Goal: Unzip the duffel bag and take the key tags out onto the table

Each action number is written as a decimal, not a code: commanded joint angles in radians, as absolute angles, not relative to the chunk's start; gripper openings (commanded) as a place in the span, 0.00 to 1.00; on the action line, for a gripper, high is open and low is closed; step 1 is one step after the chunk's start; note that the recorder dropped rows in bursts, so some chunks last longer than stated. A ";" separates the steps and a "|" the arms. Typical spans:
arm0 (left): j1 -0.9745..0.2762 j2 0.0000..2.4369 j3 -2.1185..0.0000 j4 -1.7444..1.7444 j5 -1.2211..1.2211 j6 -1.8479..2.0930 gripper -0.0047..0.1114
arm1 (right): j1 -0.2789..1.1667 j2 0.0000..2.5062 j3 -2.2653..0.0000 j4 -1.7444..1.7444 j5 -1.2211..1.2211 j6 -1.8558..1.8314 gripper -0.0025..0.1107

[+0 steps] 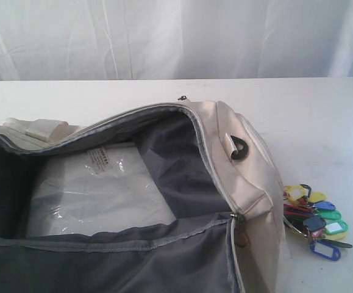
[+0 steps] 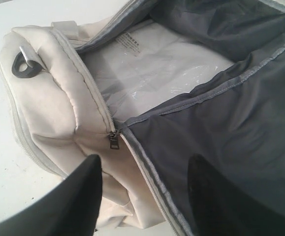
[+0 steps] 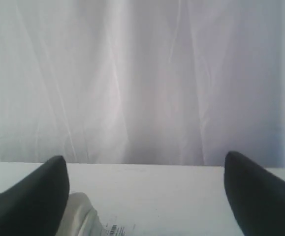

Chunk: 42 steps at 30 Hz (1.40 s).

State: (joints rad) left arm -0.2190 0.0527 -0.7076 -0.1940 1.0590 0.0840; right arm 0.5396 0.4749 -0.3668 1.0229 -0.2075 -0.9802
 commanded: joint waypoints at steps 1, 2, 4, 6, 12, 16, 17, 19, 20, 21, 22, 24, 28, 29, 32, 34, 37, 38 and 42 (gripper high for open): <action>-0.221 0.047 -0.707 -0.200 1.066 0.079 0.44 | 0.537 0.352 -0.371 1.016 -0.131 -1.040 0.64; -0.221 0.047 -0.707 -0.200 1.064 0.079 0.39 | 0.537 0.333 -0.371 1.016 -0.129 -1.040 0.60; -0.221 0.047 -0.707 -0.200 1.062 0.081 0.30 | 0.537 0.287 -0.371 1.016 -0.115 -1.050 0.49; -0.221 0.047 -0.707 -0.200 1.051 0.081 0.20 | 0.537 0.248 -0.371 1.016 -0.088 -1.052 0.38; -0.221 0.047 -0.707 -0.200 0.991 0.084 0.04 | 0.537 0.138 -0.371 0.978 0.157 -1.081 0.06; -0.221 0.047 -0.707 -0.169 0.994 0.093 0.04 | 0.537 0.107 -0.361 0.780 0.225 -1.031 0.02; -0.221 0.047 -0.707 -0.155 0.994 0.093 0.04 | 0.537 0.107 -0.356 0.751 0.208 -1.001 0.02; -0.221 0.047 -0.707 -0.132 0.989 0.080 0.04 | 0.537 0.107 -0.332 0.705 0.143 -0.912 0.02; -0.221 0.047 -0.707 -0.125 0.986 0.078 0.04 | 0.537 0.107 -0.320 0.703 0.110 -0.882 0.02; -0.221 0.047 -0.707 -0.125 0.986 0.078 0.04 | 0.537 0.107 -0.303 0.703 0.070 -0.853 0.02; -0.221 0.047 -0.707 -0.125 0.986 0.078 0.04 | 0.537 0.107 -0.286 0.705 0.036 -0.829 0.02; -0.221 0.047 -0.707 -0.132 0.986 0.078 0.04 | 0.537 0.107 -0.255 0.706 0.000 -0.798 0.02; -0.221 0.047 -0.707 -0.130 0.986 0.078 0.04 | 0.537 0.107 -0.230 0.706 0.019 -0.783 0.02; -0.221 0.047 -0.707 -0.130 0.986 0.078 0.04 | 0.537 0.107 -0.230 0.706 0.029 -0.781 0.02; -0.221 0.047 -0.707 -0.130 0.986 0.078 0.04 | 0.537 0.107 -0.230 0.710 0.060 -0.781 0.02; -0.221 0.047 -0.707 -0.130 0.986 0.078 0.04 | 0.537 0.107 -0.230 0.710 0.072 -0.781 0.02; -0.221 0.047 -0.707 -0.130 0.986 0.078 0.04 | 0.537 0.107 -0.230 0.710 0.075 -0.781 0.02; -0.221 0.047 -0.707 -0.130 0.986 0.078 0.04 | 0.537 0.107 -0.230 0.710 0.075 -0.781 0.02; -0.221 0.047 -0.707 -0.130 0.986 0.078 0.04 | 0.537 0.107 -0.230 0.710 0.075 -0.781 0.02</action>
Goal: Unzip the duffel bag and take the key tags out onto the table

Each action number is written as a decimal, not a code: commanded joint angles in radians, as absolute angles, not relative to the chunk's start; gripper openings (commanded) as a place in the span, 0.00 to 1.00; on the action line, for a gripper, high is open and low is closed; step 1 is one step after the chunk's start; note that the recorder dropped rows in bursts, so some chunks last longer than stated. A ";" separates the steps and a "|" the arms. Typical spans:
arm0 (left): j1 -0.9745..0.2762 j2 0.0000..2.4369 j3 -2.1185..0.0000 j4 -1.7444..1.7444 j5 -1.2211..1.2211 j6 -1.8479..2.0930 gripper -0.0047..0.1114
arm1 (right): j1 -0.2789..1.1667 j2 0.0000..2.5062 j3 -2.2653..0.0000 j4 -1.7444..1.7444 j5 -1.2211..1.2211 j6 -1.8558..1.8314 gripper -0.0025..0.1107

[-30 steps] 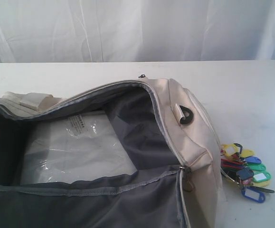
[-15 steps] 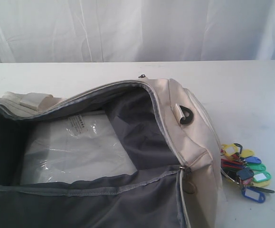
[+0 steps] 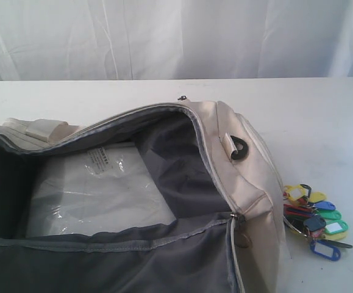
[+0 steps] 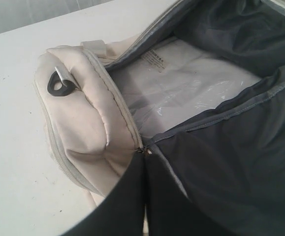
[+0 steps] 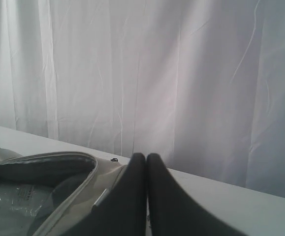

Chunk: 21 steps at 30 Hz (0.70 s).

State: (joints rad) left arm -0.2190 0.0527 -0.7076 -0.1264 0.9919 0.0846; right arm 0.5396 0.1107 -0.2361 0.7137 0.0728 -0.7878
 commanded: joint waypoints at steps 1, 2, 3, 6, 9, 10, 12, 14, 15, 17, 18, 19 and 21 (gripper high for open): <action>-0.221 0.047 -0.707 -0.128 0.986 0.078 0.04 | 0.537 0.107 -0.230 0.710 0.075 -0.781 0.02; -0.221 0.047 -0.707 -0.128 0.986 0.078 0.04 | 0.537 0.107 -0.230 0.710 0.075 -0.781 0.02; -0.221 0.047 -0.707 -0.128 0.986 0.078 0.04 | 0.537 0.107 -0.230 0.710 0.075 -0.781 0.02; -0.221 0.047 -0.707 -0.128 0.986 0.078 0.04 | 0.537 0.107 -0.230 0.710 0.075 -0.781 0.02; -0.221 0.047 -0.707 -0.120 0.982 0.086 0.04 | 0.537 0.107 -0.230 0.710 0.075 -0.781 0.02; -0.221 0.047 -0.707 -0.099 0.979 0.107 0.04 | 0.537 0.107 -0.230 0.710 0.075 -0.781 0.02; -0.204 0.047 -0.707 -0.061 0.979 0.160 0.04 | 0.537 0.107 -0.230 0.710 0.075 -0.781 0.02; -0.179 0.047 -0.707 -0.044 0.948 0.165 0.04 | 0.537 0.107 -0.230 0.710 0.075 -0.781 0.02; -0.162 0.047 -0.707 -0.039 0.920 0.165 0.04 | 0.537 0.107 -0.230 0.710 0.075 -0.781 0.02; -0.127 0.047 -0.695 -0.036 0.848 0.165 0.04 | 0.537 0.107 -0.230 0.710 0.075 -0.781 0.02; -0.107 0.047 -0.678 -0.036 0.801 0.165 0.04 | 0.537 0.107 -0.230 0.710 0.075 -0.781 0.02; -0.093 0.047 -0.658 -0.036 0.755 0.165 0.04 | 0.537 0.107 -0.230 0.710 0.075 -0.781 0.02; -0.058 0.047 -0.594 -0.036 0.646 0.165 0.04 | 0.537 0.107 -0.230 0.710 0.075 -0.781 0.02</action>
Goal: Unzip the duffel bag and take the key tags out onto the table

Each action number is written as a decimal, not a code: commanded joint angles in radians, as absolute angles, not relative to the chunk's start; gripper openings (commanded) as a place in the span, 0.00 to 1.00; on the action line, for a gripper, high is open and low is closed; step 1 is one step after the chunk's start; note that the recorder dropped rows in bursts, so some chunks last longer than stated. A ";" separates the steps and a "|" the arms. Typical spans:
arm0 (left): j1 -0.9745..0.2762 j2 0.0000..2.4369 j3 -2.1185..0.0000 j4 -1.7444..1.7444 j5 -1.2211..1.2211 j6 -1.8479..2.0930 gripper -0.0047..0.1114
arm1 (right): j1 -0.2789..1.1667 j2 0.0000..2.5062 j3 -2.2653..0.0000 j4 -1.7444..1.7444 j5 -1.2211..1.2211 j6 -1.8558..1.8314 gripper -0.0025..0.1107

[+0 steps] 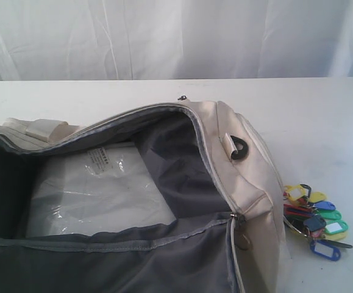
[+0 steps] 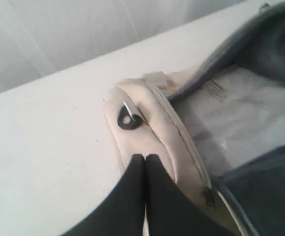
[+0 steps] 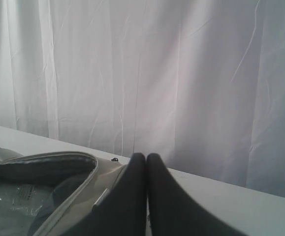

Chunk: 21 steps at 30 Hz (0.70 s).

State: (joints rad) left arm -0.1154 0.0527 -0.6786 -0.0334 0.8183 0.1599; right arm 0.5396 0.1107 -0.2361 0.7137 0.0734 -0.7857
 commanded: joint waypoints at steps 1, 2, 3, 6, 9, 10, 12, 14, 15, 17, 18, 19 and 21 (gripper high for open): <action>-0.045 0.047 -0.563 -0.036 0.606 0.163 0.04 | 0.537 0.107 -0.230 0.710 0.075 -0.781 0.02; -0.028 0.047 -0.521 -0.036 0.561 0.158 0.04 | 0.537 0.107 -0.230 0.710 0.075 -0.781 0.02; -0.011 0.047 -0.479 -0.036 0.526 0.156 0.04 | 0.537 0.107 -0.230 0.710 0.075 -0.781 0.02; 0.029 0.047 -0.351 -0.036 0.409 0.156 0.04 | 0.537 0.107 -0.230 0.710 0.075 -0.781 0.02; 0.059 0.047 -0.248 -0.063 0.296 0.153 0.04 | 0.537 0.107 -0.230 0.710 0.075 -0.781 0.02; 0.067 0.047 -0.223 -0.075 0.274 0.153 0.04 | 0.537 0.107 -0.230 0.710 0.075 -0.781 0.02; 0.083 0.047 -0.165 -0.093 0.222 0.153 0.04 | 0.537 0.107 -0.230 0.710 0.075 -0.781 0.02; 0.087 0.044 -0.109 -0.095 0.176 0.153 0.04 | 0.537 0.107 -0.230 0.710 0.075 -0.781 0.02; 0.087 0.042 -0.085 -0.095 0.167 0.153 0.04 | 0.537 0.107 -0.230 0.710 0.075 -0.781 0.02; 0.087 0.024 -0.047 -0.095 0.164 0.153 0.04 | 0.537 0.107 -0.230 0.710 0.075 -0.781 0.02; 0.087 0.010 -0.029 -0.095 0.164 0.153 0.04 | 0.537 0.107 -0.230 0.710 0.075 -0.781 0.02; 0.087 0.000 -0.012 -0.095 0.166 0.153 0.04 | 0.537 0.107 -0.230 0.710 0.075 -0.781 0.02; 0.087 0.000 0.000 -0.095 0.166 0.151 0.04 | 0.537 0.107 -0.230 0.710 0.075 -0.781 0.02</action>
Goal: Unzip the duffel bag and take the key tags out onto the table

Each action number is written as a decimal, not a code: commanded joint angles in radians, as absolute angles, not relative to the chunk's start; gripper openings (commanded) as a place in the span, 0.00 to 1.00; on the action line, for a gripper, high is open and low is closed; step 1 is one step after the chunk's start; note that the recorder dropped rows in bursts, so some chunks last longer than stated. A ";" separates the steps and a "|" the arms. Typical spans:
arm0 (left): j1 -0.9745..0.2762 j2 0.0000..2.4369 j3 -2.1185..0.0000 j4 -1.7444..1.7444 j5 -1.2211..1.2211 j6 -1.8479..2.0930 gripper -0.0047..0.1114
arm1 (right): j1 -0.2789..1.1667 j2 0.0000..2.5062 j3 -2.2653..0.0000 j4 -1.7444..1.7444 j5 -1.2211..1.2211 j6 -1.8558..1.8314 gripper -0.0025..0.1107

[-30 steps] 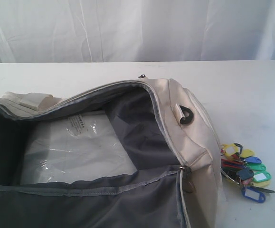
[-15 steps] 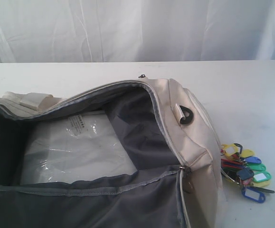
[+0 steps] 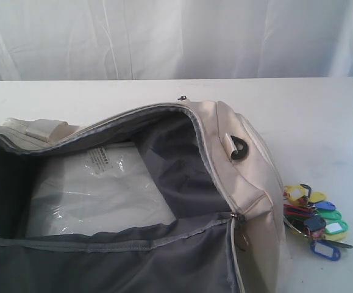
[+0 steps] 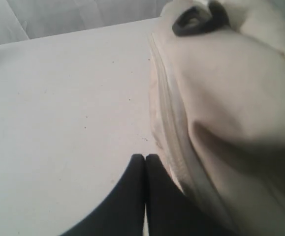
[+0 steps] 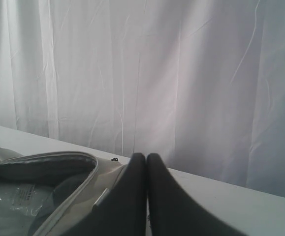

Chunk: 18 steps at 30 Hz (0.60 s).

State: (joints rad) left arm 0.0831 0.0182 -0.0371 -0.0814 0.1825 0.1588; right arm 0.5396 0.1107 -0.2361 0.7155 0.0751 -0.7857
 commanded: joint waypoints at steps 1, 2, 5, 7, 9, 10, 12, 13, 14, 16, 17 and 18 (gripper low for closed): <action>0.087 0.000 0.000 -0.097 0.164 0.150 0.04 | 0.537 0.107 -0.230 0.710 0.075 -0.781 0.02; 0.087 0.000 0.000 -0.097 0.166 0.145 0.04 | 0.537 0.107 -0.230 0.710 0.073 -0.781 0.02; 0.087 0.000 0.000 -0.097 0.240 0.126 0.04 | 0.537 0.107 -0.230 0.710 0.073 -0.781 0.02; 0.087 0.000 0.000 -0.097 0.240 0.108 0.04 | 0.537 0.107 -0.230 0.710 0.073 -0.781 0.02; 0.085 0.000 0.000 -0.097 0.240 0.076 0.04 | 0.537 0.107 -0.230 0.710 0.073 -0.781 0.02; 0.082 0.000 0.000 -0.097 0.240 0.079 0.04 | 0.537 0.107 -0.230 0.710 0.073 -0.781 0.02; 0.077 0.000 0.000 -0.095 0.240 0.093 0.04 | 0.537 0.107 -0.230 0.710 0.073 -0.781 0.02; 0.077 0.000 0.000 -0.095 0.240 0.093 0.04 | 0.537 0.107 -0.230 0.710 0.073 -0.781 0.02; 0.077 0.000 0.000 -0.095 0.238 0.093 0.04 | 0.537 0.107 -0.230 0.710 0.073 -0.781 0.02; 0.077 0.000 0.000 -0.095 0.238 0.093 0.04 | 0.537 0.107 -0.230 0.710 0.073 -0.781 0.02; 0.077 0.000 0.000 -0.095 0.238 0.093 0.04 | 0.537 0.107 -0.230 0.710 0.073 -0.781 0.02; 0.077 0.000 0.000 -0.095 0.238 0.093 0.04 | 0.537 0.107 -0.230 0.710 0.073 -0.781 0.02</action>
State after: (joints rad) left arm 0.0831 0.0053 -0.0035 -0.0851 0.2345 0.0953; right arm 0.5396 0.1107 -0.2361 0.7155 0.0751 -0.7857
